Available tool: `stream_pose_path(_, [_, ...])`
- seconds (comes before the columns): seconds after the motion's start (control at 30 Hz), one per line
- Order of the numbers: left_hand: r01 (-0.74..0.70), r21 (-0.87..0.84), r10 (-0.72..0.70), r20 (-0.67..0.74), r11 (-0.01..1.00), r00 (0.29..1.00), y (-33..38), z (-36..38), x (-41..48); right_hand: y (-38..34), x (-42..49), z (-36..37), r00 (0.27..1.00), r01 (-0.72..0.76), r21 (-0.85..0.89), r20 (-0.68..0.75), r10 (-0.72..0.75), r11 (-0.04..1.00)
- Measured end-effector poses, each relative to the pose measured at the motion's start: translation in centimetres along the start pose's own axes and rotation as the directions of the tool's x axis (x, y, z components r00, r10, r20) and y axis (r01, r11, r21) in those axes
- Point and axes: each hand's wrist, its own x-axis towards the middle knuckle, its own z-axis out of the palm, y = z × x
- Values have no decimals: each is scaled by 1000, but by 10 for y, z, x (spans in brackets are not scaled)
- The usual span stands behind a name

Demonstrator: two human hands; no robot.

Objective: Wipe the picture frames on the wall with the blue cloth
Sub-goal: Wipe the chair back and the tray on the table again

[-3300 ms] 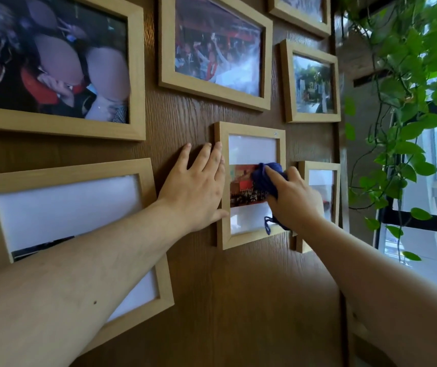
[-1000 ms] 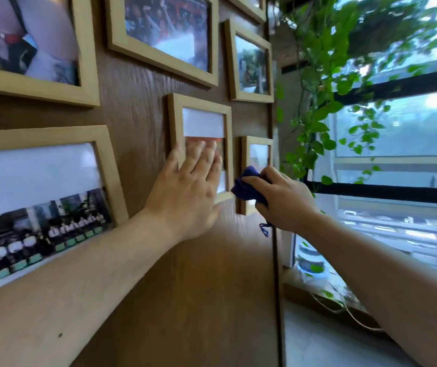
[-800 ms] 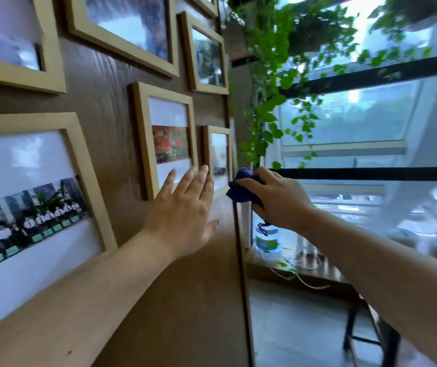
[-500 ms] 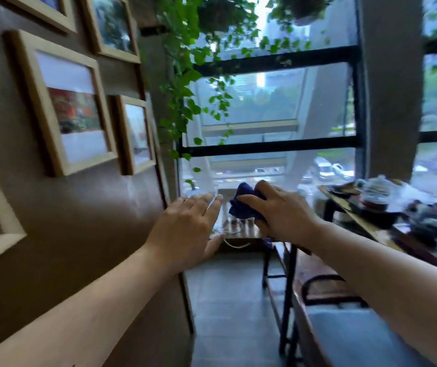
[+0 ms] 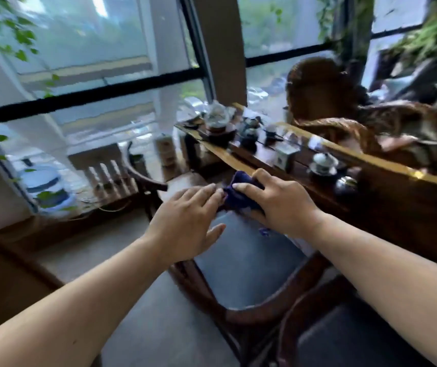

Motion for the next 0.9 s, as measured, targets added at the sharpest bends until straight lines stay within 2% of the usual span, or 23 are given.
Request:
stream_pose_path(0.2, [-166, -114, 174, 66, 979, 982, 107, 62, 67, 81, -118, 22, 973, -217, -28, 72, 219, 976])
stream_pose_path(0.4, [-268, -247, 304, 120, 931, 945, 199, 115, 115, 148, -224, 47, 880, -442, -23, 182, 439, 896])
stream_pose_path(0.53, [-310, -323, 368, 134, 894, 920, 250, 145, 131, 183, -290, 65, 785, -580, -55, 231, 575, 813])
stream_pose_path(0.6, [-319, -333, 396, 195, 887, 897, 273, 162, 137, 200, -323, 72, 729, -640, -84, 246, 639, 763])
stream_pose_path(0.67, [-319, -340, 411, 247, 885, 877, 291, 178, 140, 216, -353, 80, 661, -701, -131, 251, 708, 701])
stream_pose_path(0.77, [-352, -328, 450, 300, 877, 841, 315, 200, 143, 234, -396, 91, 522, -801, -185, 253, 815, 570])
stream_pose_path(0.9, [-366, -374, 485, 302, 852, 821, 339, 220, 144, 242, -439, 105, 432, -835, -241, 270, 861, 495])
